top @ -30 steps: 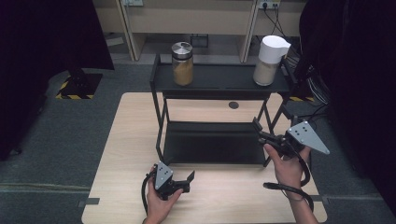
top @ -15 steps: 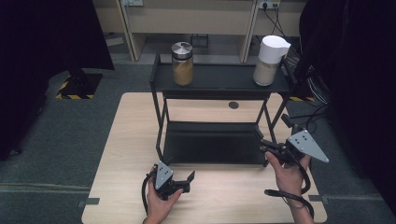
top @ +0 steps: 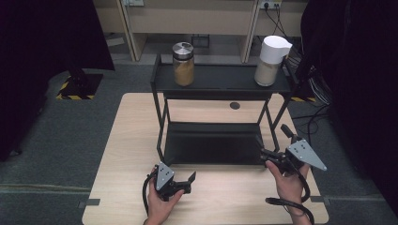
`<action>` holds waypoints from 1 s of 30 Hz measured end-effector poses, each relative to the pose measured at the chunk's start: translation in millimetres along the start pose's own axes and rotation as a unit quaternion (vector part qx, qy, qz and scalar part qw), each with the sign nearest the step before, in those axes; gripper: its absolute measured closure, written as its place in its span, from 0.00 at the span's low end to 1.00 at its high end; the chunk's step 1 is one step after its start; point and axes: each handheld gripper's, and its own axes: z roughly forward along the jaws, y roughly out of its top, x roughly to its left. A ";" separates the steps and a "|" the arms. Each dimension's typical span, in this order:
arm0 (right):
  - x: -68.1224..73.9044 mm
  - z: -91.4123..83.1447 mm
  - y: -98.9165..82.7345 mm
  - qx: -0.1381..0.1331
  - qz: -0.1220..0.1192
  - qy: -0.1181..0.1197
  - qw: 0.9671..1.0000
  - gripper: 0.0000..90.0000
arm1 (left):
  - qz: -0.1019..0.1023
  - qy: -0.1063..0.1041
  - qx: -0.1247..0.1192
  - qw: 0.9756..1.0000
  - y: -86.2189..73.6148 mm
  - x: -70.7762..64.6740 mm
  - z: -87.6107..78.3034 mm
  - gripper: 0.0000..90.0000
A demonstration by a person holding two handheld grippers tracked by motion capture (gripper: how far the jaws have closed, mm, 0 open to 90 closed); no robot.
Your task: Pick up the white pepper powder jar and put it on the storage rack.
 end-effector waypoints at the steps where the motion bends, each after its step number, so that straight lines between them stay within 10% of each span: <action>1: -0.1 -0.8 -2.1 0.003 0.003 0.000 1.000 0.04 | 0.000 0.000 0.000 1.000 0.1 0.0 0.1 0.01; 30: 3.3 -20.4 -46.9 0.049 0.033 -0.005 0.998 0.05 | 0.002 0.000 0.001 1.000 0.4 -0.3 0.1 0.01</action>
